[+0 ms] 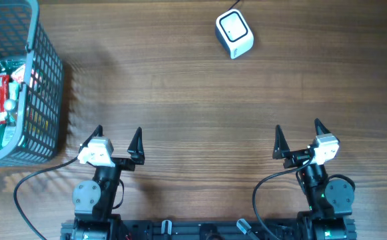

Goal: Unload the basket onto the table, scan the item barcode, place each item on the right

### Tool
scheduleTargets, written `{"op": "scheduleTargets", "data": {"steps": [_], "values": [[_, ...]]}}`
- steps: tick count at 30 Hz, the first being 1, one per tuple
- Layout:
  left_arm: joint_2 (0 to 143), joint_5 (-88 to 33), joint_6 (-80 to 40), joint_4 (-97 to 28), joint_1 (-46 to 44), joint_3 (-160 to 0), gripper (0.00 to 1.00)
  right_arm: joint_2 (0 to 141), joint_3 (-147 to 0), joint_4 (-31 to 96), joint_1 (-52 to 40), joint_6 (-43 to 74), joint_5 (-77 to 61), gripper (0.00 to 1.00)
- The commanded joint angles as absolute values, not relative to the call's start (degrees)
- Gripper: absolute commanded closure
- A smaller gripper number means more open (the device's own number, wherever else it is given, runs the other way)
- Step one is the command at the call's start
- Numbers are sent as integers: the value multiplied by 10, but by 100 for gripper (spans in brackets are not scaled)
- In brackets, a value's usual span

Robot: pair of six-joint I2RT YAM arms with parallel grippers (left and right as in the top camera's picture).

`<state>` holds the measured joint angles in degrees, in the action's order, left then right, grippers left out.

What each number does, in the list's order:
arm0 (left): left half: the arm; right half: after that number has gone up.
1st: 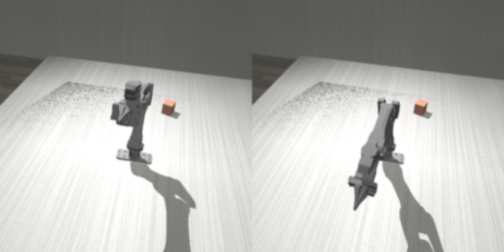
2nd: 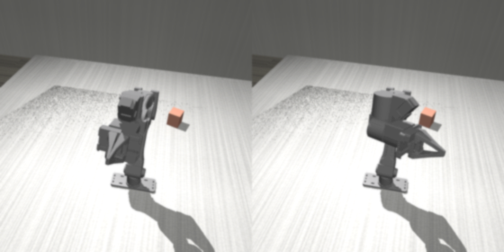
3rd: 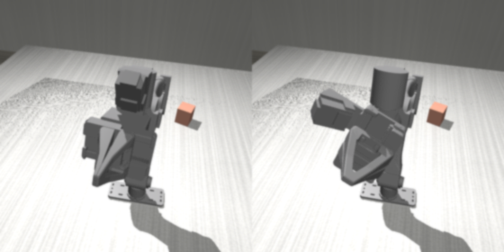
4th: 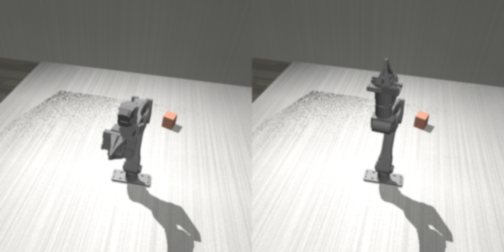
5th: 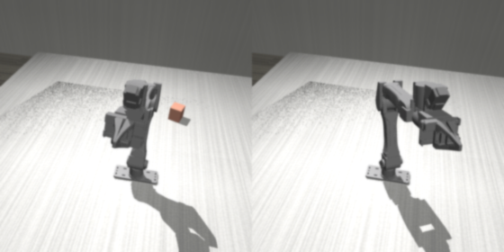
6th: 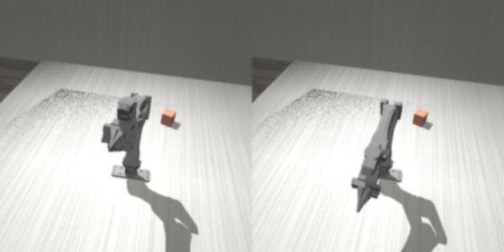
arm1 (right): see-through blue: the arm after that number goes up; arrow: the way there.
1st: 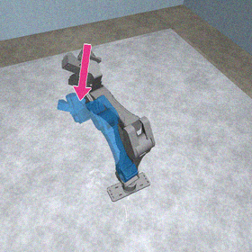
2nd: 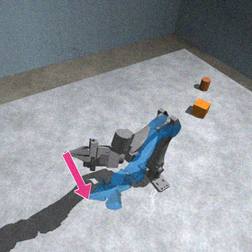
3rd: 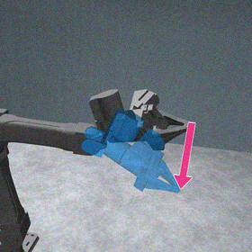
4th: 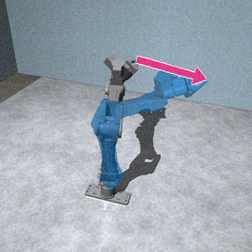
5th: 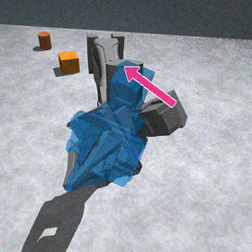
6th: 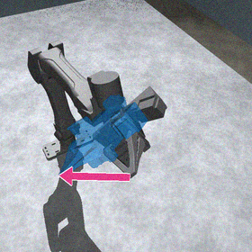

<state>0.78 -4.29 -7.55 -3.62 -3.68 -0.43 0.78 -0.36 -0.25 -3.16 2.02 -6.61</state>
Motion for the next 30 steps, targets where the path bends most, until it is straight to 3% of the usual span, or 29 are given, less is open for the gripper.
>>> {"op": "scheduleTargets", "data": {"steps": [1, 11, 18, 24, 30], "values": [[3, -33, -64, -39, -34, -3, 0, 3, -3, -4, -29, 15, -67, 0], [25, -66, -145, -33, -34, -80, 0, 3, -3, -4, -29, 15, -67, 0], [270, -83, -137, -235, -34, -391, 0, 3, -3, -4, -29, 15, -67, 0], [505, -120, -138, -486, -34, -731, 0, 3, -3, -4, -29, 15, -67, 0], [551, -120, -137, -553, -34, -783, 0, 3, -3, -4, -29, 15, -67, 0]]}}
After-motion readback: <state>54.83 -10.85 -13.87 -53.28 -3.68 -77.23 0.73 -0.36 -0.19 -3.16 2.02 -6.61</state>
